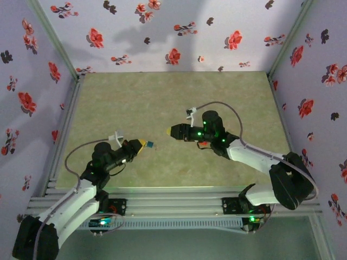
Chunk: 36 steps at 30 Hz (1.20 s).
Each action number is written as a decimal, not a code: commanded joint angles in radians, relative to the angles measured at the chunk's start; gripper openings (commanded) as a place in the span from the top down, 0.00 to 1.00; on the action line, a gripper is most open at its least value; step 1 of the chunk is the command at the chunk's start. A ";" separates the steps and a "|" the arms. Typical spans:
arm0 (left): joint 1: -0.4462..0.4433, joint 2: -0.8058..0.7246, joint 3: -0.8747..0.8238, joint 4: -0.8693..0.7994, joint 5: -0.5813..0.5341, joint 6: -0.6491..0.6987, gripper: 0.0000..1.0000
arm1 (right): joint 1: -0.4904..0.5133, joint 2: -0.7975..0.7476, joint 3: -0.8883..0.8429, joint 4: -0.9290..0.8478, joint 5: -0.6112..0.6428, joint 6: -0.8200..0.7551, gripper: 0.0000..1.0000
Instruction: Lock with the key
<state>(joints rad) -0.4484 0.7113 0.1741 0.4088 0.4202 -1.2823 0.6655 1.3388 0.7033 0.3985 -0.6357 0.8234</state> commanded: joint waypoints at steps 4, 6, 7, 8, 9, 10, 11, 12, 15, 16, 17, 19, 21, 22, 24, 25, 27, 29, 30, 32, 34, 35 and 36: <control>0.008 0.028 -0.006 0.130 -0.032 -0.040 1.00 | -0.003 -0.056 -0.083 0.110 0.069 0.078 0.49; 0.008 0.032 -0.010 0.144 -0.039 -0.046 1.00 | -0.003 -0.060 -0.108 0.132 0.091 0.095 0.49; 0.008 0.035 -0.010 0.149 -0.040 -0.046 1.00 | -0.002 -0.061 -0.115 0.137 0.100 0.100 0.49; 0.008 0.040 -0.010 0.157 -0.041 -0.050 1.00 | -0.001 -0.059 -0.121 0.138 0.112 0.107 0.49; 0.007 0.044 -0.011 0.166 -0.040 -0.053 1.00 | 0.001 -0.057 -0.128 0.145 0.123 0.114 0.49; 0.006 0.048 -0.010 0.174 -0.041 -0.057 1.00 | 0.005 -0.052 -0.134 0.155 0.130 0.119 0.49; 0.007 0.053 -0.011 0.185 -0.042 -0.059 1.00 | 0.007 -0.048 -0.138 0.163 0.137 0.126 0.49; 0.007 0.060 -0.012 0.195 -0.041 -0.064 1.00 | 0.013 -0.045 -0.142 0.174 0.143 0.132 0.49; 0.005 0.078 -0.015 0.222 -0.042 -0.071 1.00 | 0.037 -0.040 -0.144 0.193 0.162 0.139 0.49; 0.005 0.083 -0.016 0.229 -0.042 -0.072 1.00 | 0.045 -0.039 -0.144 0.194 0.171 0.136 0.50; 0.005 0.089 -0.015 0.238 -0.041 -0.072 1.00 | 0.054 -0.041 -0.143 0.192 0.179 0.131 0.50; 0.004 0.094 -0.016 0.250 -0.042 -0.075 1.00 | 0.064 -0.044 -0.143 0.194 0.193 0.128 0.50; 0.004 0.100 -0.015 0.260 -0.043 -0.077 1.00 | 0.072 -0.041 -0.142 0.199 0.200 0.128 0.50; 0.002 0.103 -0.015 0.264 -0.044 -0.077 1.00 | 0.075 -0.039 -0.142 0.206 0.202 0.131 0.51; 0.001 0.110 -0.016 0.274 -0.046 -0.079 1.00 | 0.086 -0.029 -0.141 0.224 0.206 0.139 0.52; 0.001 0.113 -0.015 0.279 -0.046 -0.080 1.00 | 0.090 -0.024 -0.139 0.233 0.205 0.144 0.53; -0.003 0.121 -0.016 0.288 -0.046 -0.081 1.00 | 0.099 -0.014 -0.134 0.248 0.203 0.149 0.54; -0.006 0.129 -0.018 0.299 -0.047 -0.083 1.00 | 0.107 0.001 -0.126 0.261 0.202 0.152 0.56; -0.006 0.131 -0.020 0.305 -0.047 -0.086 1.00 | 0.112 0.011 -0.121 0.269 0.196 0.155 0.56; -0.008 0.136 -0.023 0.314 -0.049 -0.087 1.00 | 0.121 0.026 -0.111 0.279 0.192 0.158 0.57; -0.008 0.138 -0.023 0.318 -0.050 -0.090 1.00 | 0.129 0.040 -0.107 0.286 0.195 0.157 0.57; -0.007 0.138 -0.023 0.320 -0.051 -0.090 1.00 | 0.132 0.047 -0.105 0.292 0.195 0.157 0.57; -0.009 0.139 -0.023 0.320 -0.051 -0.091 1.00 | 0.135 0.055 -0.105 0.299 0.197 0.158 0.57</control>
<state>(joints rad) -0.4496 0.8497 0.1604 0.6628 0.3847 -1.3609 0.7895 1.3731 0.5690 0.6403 -0.4507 0.9726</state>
